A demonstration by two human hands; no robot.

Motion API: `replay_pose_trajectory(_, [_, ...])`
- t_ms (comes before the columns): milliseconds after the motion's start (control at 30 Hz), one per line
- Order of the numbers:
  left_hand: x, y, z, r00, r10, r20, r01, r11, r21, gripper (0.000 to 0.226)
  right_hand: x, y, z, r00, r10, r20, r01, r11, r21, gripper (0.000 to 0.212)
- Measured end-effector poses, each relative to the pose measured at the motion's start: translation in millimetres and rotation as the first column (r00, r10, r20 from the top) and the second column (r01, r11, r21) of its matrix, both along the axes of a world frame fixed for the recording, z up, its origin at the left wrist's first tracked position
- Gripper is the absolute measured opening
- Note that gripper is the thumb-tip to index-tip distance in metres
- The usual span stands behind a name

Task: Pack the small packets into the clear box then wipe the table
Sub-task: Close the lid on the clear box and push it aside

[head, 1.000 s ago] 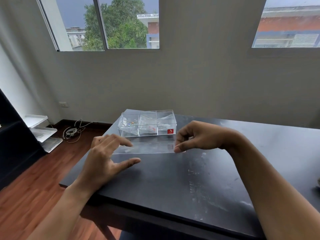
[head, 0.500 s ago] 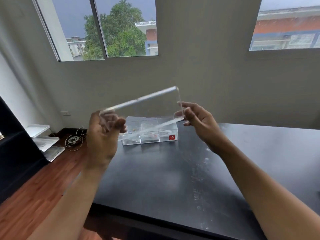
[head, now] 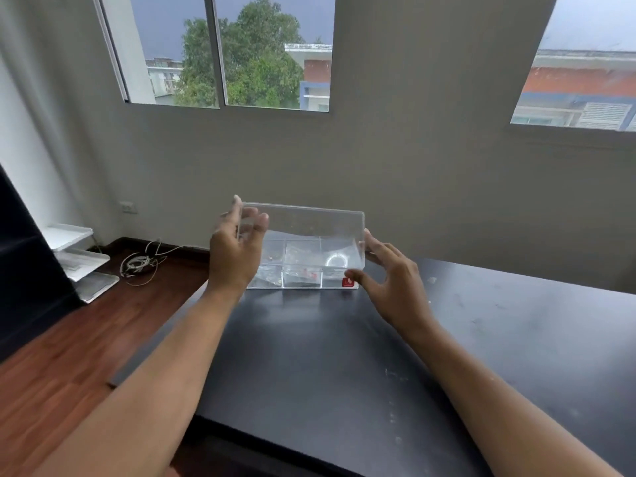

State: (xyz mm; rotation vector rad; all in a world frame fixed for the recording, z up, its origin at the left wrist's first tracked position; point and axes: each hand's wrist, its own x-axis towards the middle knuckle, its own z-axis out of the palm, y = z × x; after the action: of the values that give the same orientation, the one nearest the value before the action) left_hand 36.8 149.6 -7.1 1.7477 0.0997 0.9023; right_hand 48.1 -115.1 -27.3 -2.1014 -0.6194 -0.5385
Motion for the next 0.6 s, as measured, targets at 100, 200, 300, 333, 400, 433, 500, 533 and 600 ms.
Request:
replay_pose_trajectory(100, [-2, 3, -4, 0.996, 0.065, -0.053, -0.06, 0.994, 0.091, 0.068, 0, 1, 4, 0.999, -0.033, -0.003, 0.033, 0.999, -0.037, 0.075])
replay_pose_trajectory(200, [-2, 1, -4, 0.991, 0.063, -0.115, -0.05, 0.992, 0.116, 0.062, 1, -2, 3, 0.998, -0.03, -0.047, 0.028, 0.999, -0.042, 0.074])
replay_pose_trajectory(300, [-3, 0, -5, 0.984, 0.048, -0.174, -0.031, 0.995, 0.099, 0.063, 1, 0, 2, 0.994, 0.008, -0.107, -0.007, 1.0, 0.007, 0.07])
replay_pose_trajectory(333, [-3, 2, -6, 0.982, 0.045, -0.181, -0.029, 0.995, 0.09, 0.065, 1, 1, 2, 0.993, 0.021, -0.117, -0.018, 1.0, 0.023, 0.068])
replay_pose_trajectory(400, [-3, 5, -7, 0.978, 0.06, -0.202, -0.041, 0.994, 0.097, 0.064, 1, 3, 2, 0.994, 0.021, -0.11, -0.018, 0.999, 0.027, 0.066])
replay_pose_trajectory(433, [-2, 6, -8, 0.974, 0.067, -0.218, -0.046, 0.994, 0.1, 0.062, 1, 4, 2, 0.995, 0.015, -0.101, -0.013, 1.0, 0.021, 0.065])
replay_pose_trajectory(500, [-1, 6, -10, 0.964, 0.076, -0.256, -0.049, 0.993, 0.108, 0.059, 1, 4, 2, 0.998, -0.005, -0.066, 0.005, 1.0, -0.001, 0.064])
replay_pose_trajectory(533, [0, 6, -11, 0.957, 0.086, -0.275, -0.054, 0.991, 0.122, 0.058, 2, 4, 2, 0.999, -0.017, -0.051, 0.017, 1.0, -0.007, 0.063])
replay_pose_trajectory(600, [2, 6, -13, 0.95, 0.102, -0.294, -0.063, 0.988, 0.141, 0.055, 2, 2, 3, 0.998, -0.037, -0.048, 0.037, 0.999, 0.003, 0.061])
